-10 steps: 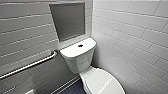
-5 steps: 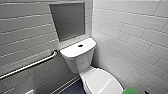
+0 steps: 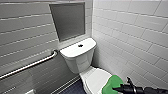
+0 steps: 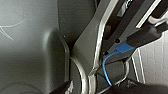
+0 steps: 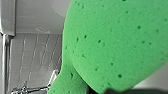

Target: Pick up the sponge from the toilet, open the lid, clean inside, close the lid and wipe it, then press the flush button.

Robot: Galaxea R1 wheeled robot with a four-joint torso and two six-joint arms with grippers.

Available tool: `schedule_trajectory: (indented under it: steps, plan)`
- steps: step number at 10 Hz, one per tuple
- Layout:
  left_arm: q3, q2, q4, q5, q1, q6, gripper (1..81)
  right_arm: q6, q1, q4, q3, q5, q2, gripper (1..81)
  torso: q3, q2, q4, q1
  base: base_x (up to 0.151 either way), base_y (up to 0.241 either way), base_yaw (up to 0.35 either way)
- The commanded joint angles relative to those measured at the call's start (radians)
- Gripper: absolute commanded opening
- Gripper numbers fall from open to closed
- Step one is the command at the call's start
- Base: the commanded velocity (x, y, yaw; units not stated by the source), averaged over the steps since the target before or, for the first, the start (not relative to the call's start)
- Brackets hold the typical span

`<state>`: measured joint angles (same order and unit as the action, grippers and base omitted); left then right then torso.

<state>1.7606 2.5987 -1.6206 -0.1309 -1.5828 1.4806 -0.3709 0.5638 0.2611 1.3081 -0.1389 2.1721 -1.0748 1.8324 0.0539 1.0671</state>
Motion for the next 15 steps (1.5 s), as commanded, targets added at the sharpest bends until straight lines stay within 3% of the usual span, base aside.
schedule_trajectory:
  steps: [1,5,8,12,15]
  plan:
    - [-0.038,-0.011,0.002,-0.015,-0.001,0.000,81.1,-0.022,-0.190,-0.006,0.161,-0.177,0.128,1.0,0.000,0.000,0.000,0.000,0.000,0.000,0.000]
    - [-0.035,-0.014,0.005,-0.015,-0.001,0.004,81.1,-0.026,-0.308,-0.008,0.465,-0.301,0.433,1.0,0.000,0.000,0.000,0.000,0.000,0.000,0.000]
    - [-0.032,-0.008,0.007,-0.015,-0.001,0.004,81.1,-0.030,-0.327,-0.051,0.632,-0.288,0.594,1.0,0.000,0.000,0.000,0.000,0.000,0.000,0.000]
    - [-0.030,-0.011,0.007,-0.016,-0.001,0.006,81.1,-0.025,-0.351,-0.060,0.890,-0.278,0.803,1.0,0.000,0.000,0.000,0.000,0.000,0.000,0.000]
    - [-0.029,-0.014,0.008,-0.016,-0.001,0.006,81.1,-0.016,-0.290,-0.060,1.040,-0.259,0.899,1.0,0.000,0.000,0.000,0.000,0.000,0.000,0.000]
